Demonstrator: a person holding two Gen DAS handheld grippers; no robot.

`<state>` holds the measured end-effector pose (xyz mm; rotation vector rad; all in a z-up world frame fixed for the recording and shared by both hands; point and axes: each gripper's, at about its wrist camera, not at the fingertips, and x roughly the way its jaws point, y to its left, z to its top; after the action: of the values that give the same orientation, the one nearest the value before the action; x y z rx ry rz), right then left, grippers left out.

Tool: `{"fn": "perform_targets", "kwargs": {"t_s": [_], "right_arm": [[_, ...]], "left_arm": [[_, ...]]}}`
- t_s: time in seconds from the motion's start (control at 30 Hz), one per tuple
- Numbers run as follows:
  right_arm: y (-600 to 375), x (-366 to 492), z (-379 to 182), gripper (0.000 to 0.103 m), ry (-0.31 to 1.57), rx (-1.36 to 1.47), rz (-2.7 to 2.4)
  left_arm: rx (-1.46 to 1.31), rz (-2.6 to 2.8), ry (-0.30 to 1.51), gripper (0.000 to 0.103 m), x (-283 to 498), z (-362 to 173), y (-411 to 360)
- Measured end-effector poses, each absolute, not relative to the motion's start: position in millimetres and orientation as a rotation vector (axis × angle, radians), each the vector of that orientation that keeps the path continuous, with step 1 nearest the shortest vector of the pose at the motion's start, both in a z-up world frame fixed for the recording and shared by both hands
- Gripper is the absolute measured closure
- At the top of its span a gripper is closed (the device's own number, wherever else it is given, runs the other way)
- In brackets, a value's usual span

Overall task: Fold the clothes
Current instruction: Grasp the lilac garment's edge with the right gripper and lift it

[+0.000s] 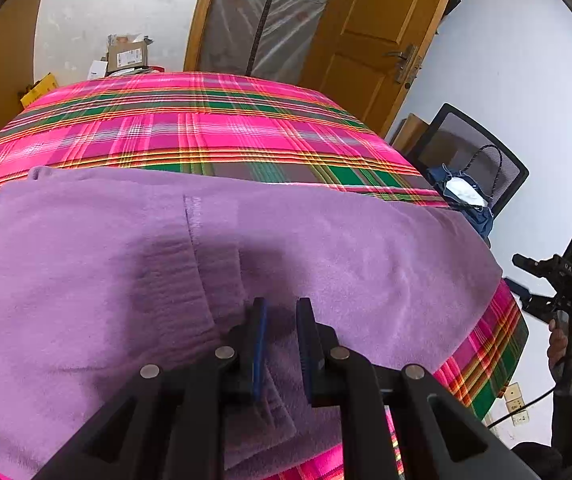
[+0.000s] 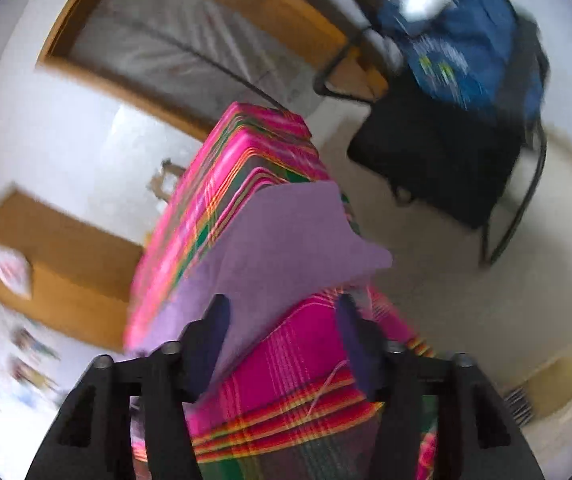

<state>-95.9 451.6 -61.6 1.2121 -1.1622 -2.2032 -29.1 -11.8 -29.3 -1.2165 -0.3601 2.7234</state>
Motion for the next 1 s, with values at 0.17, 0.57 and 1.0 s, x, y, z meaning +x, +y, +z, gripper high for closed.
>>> {"fn": "perform_targets", "kwargs": {"t_s": [0.17, 0.57, 1.0], "right_arm": [[466, -103, -87, 0.044, -1.395, 1.235, -2.022], [462, -136, -133, 0.043, -1.723, 1.289, -1.663], [464, -144, -134, 0.060, -1.859, 1.181, -1.666]], "left_arm": [[-1.221, 2.730, -0.353, 0.087, -29, -29, -10], [-1.235, 2.739, -0.343, 0.084, -29, -27, -6], [-1.235, 2.736, -0.350, 0.084, -29, -28, -5]]}}
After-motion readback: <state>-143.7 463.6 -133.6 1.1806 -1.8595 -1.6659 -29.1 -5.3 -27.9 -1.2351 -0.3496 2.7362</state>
